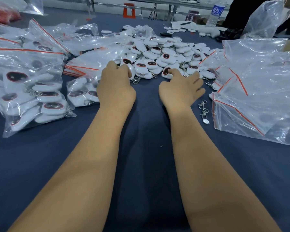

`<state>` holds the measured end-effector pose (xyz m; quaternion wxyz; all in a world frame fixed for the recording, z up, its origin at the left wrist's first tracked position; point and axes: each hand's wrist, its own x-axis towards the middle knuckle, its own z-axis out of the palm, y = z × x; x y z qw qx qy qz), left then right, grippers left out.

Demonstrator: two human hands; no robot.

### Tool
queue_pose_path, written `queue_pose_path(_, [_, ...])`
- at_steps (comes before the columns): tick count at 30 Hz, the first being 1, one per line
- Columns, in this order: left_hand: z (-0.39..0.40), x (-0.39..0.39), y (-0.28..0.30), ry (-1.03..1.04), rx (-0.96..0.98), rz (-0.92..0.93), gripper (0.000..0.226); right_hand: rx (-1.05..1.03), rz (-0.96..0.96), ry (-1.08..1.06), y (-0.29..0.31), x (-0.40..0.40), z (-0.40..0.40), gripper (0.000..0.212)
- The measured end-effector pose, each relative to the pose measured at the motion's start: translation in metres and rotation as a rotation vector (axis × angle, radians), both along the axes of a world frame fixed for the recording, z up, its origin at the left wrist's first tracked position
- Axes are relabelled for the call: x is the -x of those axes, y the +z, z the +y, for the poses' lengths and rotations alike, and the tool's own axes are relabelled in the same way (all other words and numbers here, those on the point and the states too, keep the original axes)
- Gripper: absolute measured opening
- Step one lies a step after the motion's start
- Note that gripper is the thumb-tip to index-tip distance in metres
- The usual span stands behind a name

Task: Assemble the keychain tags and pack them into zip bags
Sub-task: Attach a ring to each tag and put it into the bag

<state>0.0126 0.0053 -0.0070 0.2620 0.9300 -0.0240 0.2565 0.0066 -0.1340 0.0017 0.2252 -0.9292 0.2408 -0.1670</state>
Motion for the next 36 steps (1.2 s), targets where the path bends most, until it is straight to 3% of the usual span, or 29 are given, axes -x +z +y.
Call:
queue_pose_path(5, [0.002,-0.001,-0.002,0.021,0.003,0.039,0.028,-0.051,0.188,0.003,0.001,0.0,-0.004,0.049])
queue_pose_path(12, [0.0,-0.002,0.0,-0.088,0.097,0.012,0.034,-0.127,-0.09,0.106,-0.002,-0.003,-0.005,0.028])
queue_pose_path(15, [-0.002,-0.002,-0.003,-0.087,0.015,0.071,0.031,-0.324,-0.273,0.176,-0.002,-0.005,-0.005,0.027])
queue_pose_path(18, [-0.003,-0.002,-0.003,-0.069,0.003,0.101,0.029,-0.725,-0.451,0.251,0.001,-0.004,0.0,0.028])
queue_pose_path(21, [-0.003,-0.002,-0.002,-0.064,0.04,0.098,0.028,-1.042,-0.494,0.297,0.004,-0.006,0.005,0.036])
queue_pose_path(23, [-0.002,-0.002,-0.001,-0.067,0.083,0.093,0.03,-1.134,-0.461,0.322,0.005,-0.008,0.008,0.034])
queue_pose_path(30, [-0.004,-0.002,0.0,-0.07,0.111,0.089,0.028,-1.17,-0.356,0.532,0.003,-0.006,0.015,0.027])
queue_pose_path(36, [-0.005,-0.004,-0.001,-0.053,0.155,0.075,0.032,-1.08,-0.285,0.618,-0.003,-0.005,0.019,0.053])
